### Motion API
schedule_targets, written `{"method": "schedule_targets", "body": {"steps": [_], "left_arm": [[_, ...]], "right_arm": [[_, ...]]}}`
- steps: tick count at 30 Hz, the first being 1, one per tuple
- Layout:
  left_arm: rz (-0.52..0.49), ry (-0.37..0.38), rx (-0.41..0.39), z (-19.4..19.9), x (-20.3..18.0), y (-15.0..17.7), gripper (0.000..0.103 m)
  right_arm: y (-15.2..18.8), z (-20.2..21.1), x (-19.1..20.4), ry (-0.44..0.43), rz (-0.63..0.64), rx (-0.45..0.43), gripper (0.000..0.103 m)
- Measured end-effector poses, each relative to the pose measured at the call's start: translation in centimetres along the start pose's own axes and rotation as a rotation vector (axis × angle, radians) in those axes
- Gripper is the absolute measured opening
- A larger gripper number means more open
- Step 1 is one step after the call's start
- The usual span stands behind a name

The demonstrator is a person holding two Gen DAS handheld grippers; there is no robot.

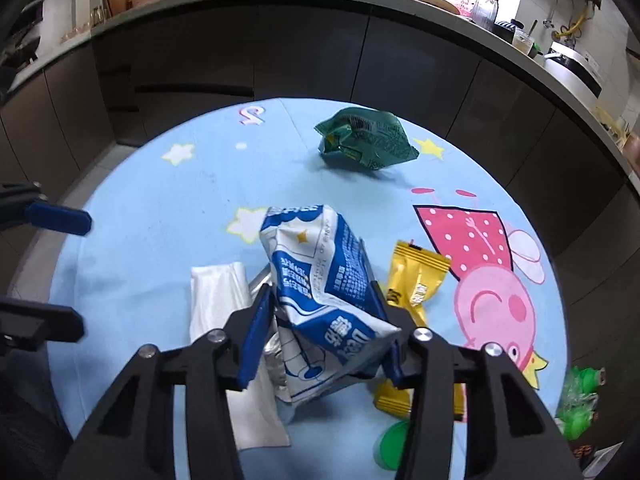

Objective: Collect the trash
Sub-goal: 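Grasp the blue-white wrapper with the right gripper and lift it, then grasp the yellow wrapper with the left gripper while the right holds the blue-white wrapper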

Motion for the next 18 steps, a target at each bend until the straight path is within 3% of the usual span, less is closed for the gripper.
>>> {"method": "schedule_targets", "body": {"steps": [1,7,13,18], "left_arm": [[-0.004,0.002,0.004,-0.1,-0.1,0.0,0.085],[-0.015,0.012,0.030,-1.4,-0.7,0.1,0.081],[-0.042,0.061,0.026,-1.6,-2.5,-0.9,0.078],[-0.053,0.130,0.035,-3.2,-4.9,-2.9,0.072]], "right_arm": [[0.0,0.5,-0.1,-0.013,-0.019,-0.012,0.022],[0.6,6.4,-1.8,-0.069,-0.179,-0.158,0.021],[2.5,11.7,-4.3,0.024,-0.284,-0.266,0.021],[4.3,13.5,-6.6,0.071,-0.347,-0.287,0.021]]}}
Point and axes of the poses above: each gripper's, at about its wrist camera, not at the fingertips, and z roughly against the way its jaws point, x to its left, y to its underside, the point moved 2 cm from there along -z, roughly the way its jaws point, and after that the axes turned 5 degrees about -z, right-handed, at the moved point
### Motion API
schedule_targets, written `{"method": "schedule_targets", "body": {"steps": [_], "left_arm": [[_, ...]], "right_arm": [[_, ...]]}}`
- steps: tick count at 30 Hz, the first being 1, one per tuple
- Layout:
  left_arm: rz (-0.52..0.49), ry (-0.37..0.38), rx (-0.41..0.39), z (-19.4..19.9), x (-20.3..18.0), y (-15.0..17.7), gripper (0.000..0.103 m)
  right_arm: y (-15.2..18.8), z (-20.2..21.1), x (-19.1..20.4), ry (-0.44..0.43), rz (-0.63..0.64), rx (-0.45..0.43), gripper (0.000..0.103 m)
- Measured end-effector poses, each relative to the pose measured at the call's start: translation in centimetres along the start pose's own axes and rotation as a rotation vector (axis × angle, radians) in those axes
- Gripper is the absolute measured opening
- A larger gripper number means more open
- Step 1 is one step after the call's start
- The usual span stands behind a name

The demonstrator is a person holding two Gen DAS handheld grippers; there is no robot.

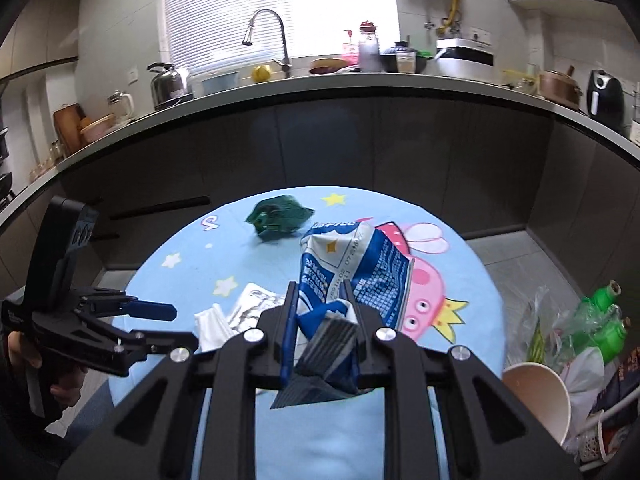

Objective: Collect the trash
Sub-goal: 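Grasp the yellow wrapper with the left gripper while the right holds the blue-white wrapper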

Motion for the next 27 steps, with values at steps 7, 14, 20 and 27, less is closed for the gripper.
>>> {"method": "schedule_targets", "body": {"steps": [7,14,20,27], "left_arm": [[0.063,0.059,0.049,-5.5,-2.2,-4.4,0.067],[0.082,-0.018,0.096,-10.8,-2.7,-8.7,0.067],[0.082,-0.083,0.148,-13.7,-2.1,-9.4,0.063],[0.031,-0.076,0.173,-13.8,-3.6,-9.7,0.006]], "right_arm": [[1.6,1.2,-2.6,0.041,-0.050,-0.006,0.021],[3.0,1.8,-5.1,0.071,-0.101,-0.006,0.022],[3.9,2.0,-6.9,0.088,-0.135,-0.003,0.022],[4.5,2.3,-8.2,0.106,-0.174,-0.010,0.022]]}}
Point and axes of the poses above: each gripper's, at about its wrist camera, not at the fingertips, and z roughly against the way its jaws point, x to its left, y to its underside, the point moved 2 cm from there along -z, roughly the way its jaws point, and after that the axes turned 5 degrees about -z, right-handed, at the moved point
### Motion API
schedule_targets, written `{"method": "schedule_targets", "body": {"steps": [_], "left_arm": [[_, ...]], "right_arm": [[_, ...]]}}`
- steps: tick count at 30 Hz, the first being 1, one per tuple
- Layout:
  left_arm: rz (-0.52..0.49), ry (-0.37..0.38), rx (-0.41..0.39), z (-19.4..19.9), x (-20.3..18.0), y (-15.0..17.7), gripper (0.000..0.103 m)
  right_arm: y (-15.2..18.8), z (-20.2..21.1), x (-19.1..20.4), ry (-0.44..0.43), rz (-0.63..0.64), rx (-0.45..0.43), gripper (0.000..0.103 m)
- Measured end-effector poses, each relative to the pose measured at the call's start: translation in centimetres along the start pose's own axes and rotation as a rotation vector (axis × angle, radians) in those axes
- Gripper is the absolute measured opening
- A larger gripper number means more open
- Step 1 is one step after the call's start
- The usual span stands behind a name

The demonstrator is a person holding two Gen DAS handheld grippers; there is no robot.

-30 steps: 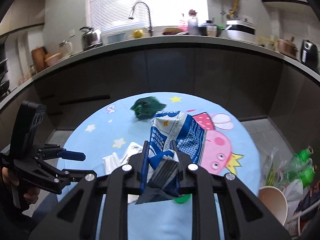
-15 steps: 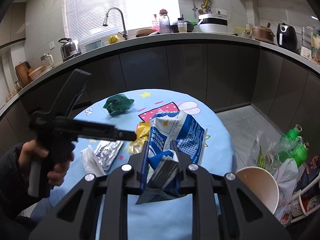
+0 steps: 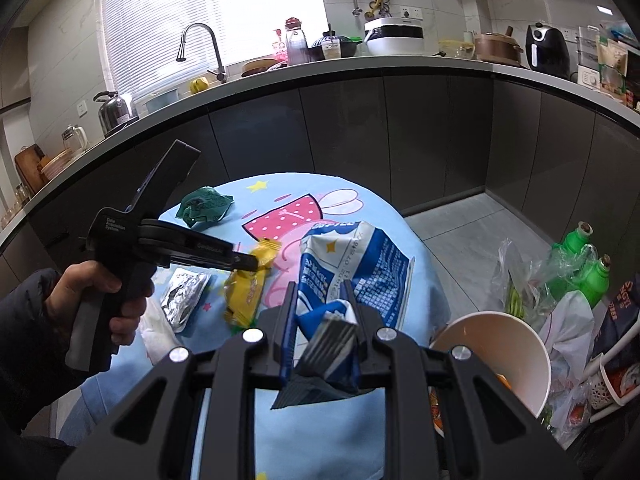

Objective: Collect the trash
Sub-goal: 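Grasp the yellow wrapper with the left gripper while the right holds the blue-white wrapper, then carry both wrappers over the white bucket and open both grippers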

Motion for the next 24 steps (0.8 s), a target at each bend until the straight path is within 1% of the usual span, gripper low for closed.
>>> {"method": "schedule_targets", "body": {"steps": [3,6,10,14,18,24], "left_arm": [[-0.028,0.017,-0.024,1.0,-1.1,0.1,0.005],[-0.068,0.049,-0.053,2.6,-3.1,0.1,0.004],[-0.137,0.111,-0.091,4.7,-6.9,-0.4,0.004],[-0.201,0.173,-0.104,5.6,-11.2,-0.6,0.004],[-0.264,0.210,-0.099,4.7,-15.8,-0.7,0.004],[-0.318,0.241,-0.053,1.2,-20.3,-0.4,0.004]], "right_arm": [[0.1,0.5,-0.8,0.013,-0.013,-0.006,0.022],[0.2,1.4,-1.9,0.036,-0.034,-0.021,0.022],[0.0,2.9,-4.2,0.080,-0.071,-0.049,0.022],[0.0,4.3,-6.8,0.133,-0.101,-0.070,0.022],[0.6,5.0,-9.6,0.182,-0.139,-0.069,0.022],[2.5,4.1,-13.5,0.233,-0.199,-0.033,0.022]]}}
Point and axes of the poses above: each gripper's, at about its wrist camera, not at the fingertips, and z roughly against the way its jaws point, x to its left, y to its underside, the point moved 2 cm from there along -z, roughly the way its jaws point, and after that the axes turned 5 degrees about -z, right-handed, at the moved point
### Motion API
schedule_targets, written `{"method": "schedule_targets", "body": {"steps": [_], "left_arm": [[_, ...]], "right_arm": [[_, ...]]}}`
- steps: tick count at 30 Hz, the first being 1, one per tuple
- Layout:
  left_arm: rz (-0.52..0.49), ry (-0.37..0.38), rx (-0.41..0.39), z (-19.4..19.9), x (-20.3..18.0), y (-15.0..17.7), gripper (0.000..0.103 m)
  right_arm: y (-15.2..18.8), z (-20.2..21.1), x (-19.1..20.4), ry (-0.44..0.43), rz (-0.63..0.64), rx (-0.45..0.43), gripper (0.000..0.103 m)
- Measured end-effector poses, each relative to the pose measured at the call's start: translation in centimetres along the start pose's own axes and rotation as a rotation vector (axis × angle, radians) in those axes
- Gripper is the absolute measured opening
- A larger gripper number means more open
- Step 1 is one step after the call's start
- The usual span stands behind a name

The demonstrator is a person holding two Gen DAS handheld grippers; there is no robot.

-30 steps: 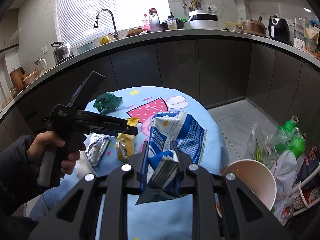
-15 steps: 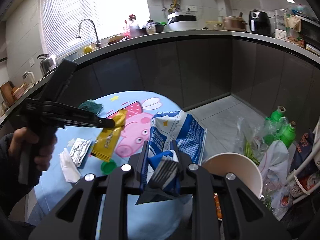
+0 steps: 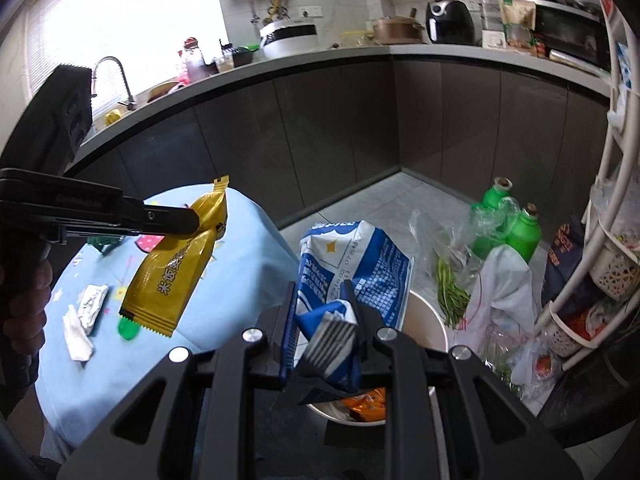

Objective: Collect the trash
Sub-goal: 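Carry both wrappers over the white bucket and open both grippers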

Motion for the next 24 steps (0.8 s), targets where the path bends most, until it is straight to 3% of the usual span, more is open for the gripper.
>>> {"method": "schedule_targets", "body": {"steps": [10,12,13,14,15,16,19,21,24], "left_arm": [[-0.036,0.022,0.065,-6.5,-2.3,0.1,0.005],[-0.044,0.005,0.062,-7.2,-2.3,0.0,0.011],[-0.047,-0.003,0.056,-7.5,-2.3,0.0,0.027],[-0.044,-0.011,0.049,-7.5,-2.3,0.0,0.053],[-0.034,-0.020,0.029,-7.3,-2.1,0.0,0.065],[-0.024,-0.024,0.004,-7.1,-2.1,0.0,0.077],[-0.011,-0.025,-0.037,-6.4,-1.7,-0.2,0.094],[-0.005,-0.039,-0.049,-6.1,-1.5,-0.3,0.094],[-0.005,-0.048,-0.050,-5.5,-1.3,-0.2,0.094]], "right_arm": [[3.1,-5.2,-4.5,0.012,-0.073,0.073,0.022],[3.7,-6.3,-4.8,0.015,-0.069,0.082,0.026],[4.0,-6.7,-4.8,0.019,-0.062,0.084,0.038],[4.3,-7.1,-4.9,0.028,-0.053,0.083,0.051],[4.5,-7.1,-4.9,0.041,-0.046,0.071,0.076],[4.7,-7.1,-4.9,0.051,-0.037,0.055,0.086],[5.1,-6.8,-4.7,0.045,-0.005,0.036,0.091],[5.1,-6.6,-4.8,0.054,0.003,0.030,0.099],[4.7,-6.0,-4.3,0.046,0.002,0.024,0.099]]}}
Point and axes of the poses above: each gripper's, at about its wrist camera, not at the fingertips, and z roughly against the way its jaws point, x to its left, y to its underside, the point moved 2 cm from there along -z, roughly the way its jaws point, and after that the axes turned 5 degrees about -z, right-handed, at the moved point
